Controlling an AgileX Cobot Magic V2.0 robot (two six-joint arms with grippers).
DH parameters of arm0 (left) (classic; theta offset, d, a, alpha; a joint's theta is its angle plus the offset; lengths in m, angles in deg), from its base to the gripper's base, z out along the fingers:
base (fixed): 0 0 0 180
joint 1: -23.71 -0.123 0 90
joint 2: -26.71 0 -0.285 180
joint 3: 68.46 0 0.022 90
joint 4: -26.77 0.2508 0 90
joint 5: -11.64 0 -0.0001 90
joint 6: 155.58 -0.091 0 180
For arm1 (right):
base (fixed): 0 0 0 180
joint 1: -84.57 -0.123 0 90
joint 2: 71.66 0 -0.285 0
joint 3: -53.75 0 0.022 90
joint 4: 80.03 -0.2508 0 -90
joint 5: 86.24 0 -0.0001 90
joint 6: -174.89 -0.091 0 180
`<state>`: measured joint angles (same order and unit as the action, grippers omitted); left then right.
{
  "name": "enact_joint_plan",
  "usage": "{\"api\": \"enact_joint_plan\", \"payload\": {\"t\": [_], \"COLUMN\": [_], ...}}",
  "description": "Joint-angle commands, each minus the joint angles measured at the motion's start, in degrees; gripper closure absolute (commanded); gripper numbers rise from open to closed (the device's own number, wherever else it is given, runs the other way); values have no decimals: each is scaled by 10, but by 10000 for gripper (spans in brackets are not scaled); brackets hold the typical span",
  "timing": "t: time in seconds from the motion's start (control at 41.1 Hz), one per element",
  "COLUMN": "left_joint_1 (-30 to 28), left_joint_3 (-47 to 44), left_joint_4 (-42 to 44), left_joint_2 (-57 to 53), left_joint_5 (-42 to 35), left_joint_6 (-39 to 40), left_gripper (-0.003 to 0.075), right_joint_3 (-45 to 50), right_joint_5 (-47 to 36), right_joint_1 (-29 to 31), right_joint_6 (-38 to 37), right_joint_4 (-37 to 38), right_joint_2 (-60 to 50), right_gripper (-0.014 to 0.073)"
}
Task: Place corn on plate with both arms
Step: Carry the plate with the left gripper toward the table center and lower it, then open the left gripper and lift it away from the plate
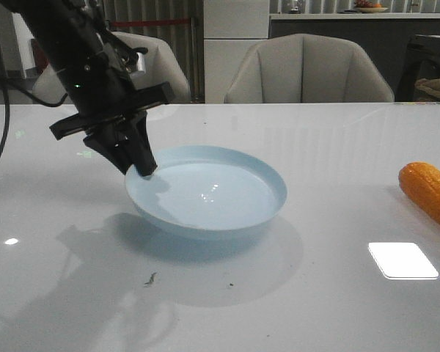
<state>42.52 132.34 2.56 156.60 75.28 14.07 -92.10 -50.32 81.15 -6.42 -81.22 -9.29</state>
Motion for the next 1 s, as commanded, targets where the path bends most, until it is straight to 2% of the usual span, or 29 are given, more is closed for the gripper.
{"api": "enact_joint_plan", "payload": {"t": [0.0,0.122,0.195,0.389,0.462,0.633,0.973], "left_joint_1": [4,4,4,4,4,4,4], "left_joint_3": [18,18,18,18,20,62,275], "left_joint_4": [-19,-20,-19,-19,-19,-19,4], "left_joint_2": [-20,-3,6,11,11,11,-9], "left_joint_5": [8,29,40,44,44,76,86], "left_joint_6": [-2,-2,-2,-4,-6,-18,-44], "left_gripper": [624,608,570,402,374,372,372], "right_joint_3": [-20,-20,-20,-20,-20,-20,-20], "right_joint_5": [-29,-29,-29,-29,-29,-28,-28], "right_joint_1": [3,3,3,3,3,3,3], "right_joint_6": [-1,-1,-1,-1,-1,-1,-1], "right_joint_4": [2,2,2,2,2,2,2], "right_joint_2": [-6,-6,-6,-6,-6,-6,-6], "right_gripper": [64,64,64,64,64,64,64]}}
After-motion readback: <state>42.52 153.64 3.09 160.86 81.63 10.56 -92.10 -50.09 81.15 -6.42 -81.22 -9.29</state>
